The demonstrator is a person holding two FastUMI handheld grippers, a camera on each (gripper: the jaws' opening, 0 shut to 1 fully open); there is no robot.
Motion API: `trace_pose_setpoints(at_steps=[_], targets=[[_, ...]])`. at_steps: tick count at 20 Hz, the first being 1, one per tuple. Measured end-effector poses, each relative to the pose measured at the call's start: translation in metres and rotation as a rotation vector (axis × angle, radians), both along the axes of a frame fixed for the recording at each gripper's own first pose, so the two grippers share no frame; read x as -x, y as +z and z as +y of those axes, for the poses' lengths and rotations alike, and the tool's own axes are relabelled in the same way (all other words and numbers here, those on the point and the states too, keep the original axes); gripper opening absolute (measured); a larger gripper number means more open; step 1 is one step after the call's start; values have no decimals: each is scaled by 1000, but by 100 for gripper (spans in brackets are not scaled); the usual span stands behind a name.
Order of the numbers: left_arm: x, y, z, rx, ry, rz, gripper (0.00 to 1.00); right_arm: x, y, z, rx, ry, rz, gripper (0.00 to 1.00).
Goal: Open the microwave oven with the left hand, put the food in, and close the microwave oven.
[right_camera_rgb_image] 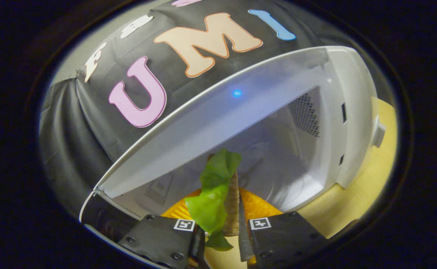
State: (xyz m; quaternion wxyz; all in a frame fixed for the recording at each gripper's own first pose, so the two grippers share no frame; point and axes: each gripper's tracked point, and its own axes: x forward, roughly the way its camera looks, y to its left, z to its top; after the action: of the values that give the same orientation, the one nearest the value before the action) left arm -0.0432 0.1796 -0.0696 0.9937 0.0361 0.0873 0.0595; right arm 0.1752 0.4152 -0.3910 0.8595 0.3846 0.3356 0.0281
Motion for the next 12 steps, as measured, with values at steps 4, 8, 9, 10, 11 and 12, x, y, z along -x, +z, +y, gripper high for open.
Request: trace_pose_setpoints(at_steps=[4,8,9,10,11,12], targets=[[4,-1,9,-6,22,15,95,-24,-8,20,-24,-28,-7,33],[7,-2,15,-13,44,25,95,-49,-17,20,-23,-70,-13,33],[7,-5,15,-16,47,36,95,-43,-13,16,-9,-75,-16,33],[7,-6,15,-17,49,40,95,-43,-14,16,-3,-74,-22,35],[6,-4,15,-17,49,38,95,-43,-15,15,10,-73,-28,37],[7,-4,14,-16,49,35,95,-43,-17,13,28,-67,-30,40]])
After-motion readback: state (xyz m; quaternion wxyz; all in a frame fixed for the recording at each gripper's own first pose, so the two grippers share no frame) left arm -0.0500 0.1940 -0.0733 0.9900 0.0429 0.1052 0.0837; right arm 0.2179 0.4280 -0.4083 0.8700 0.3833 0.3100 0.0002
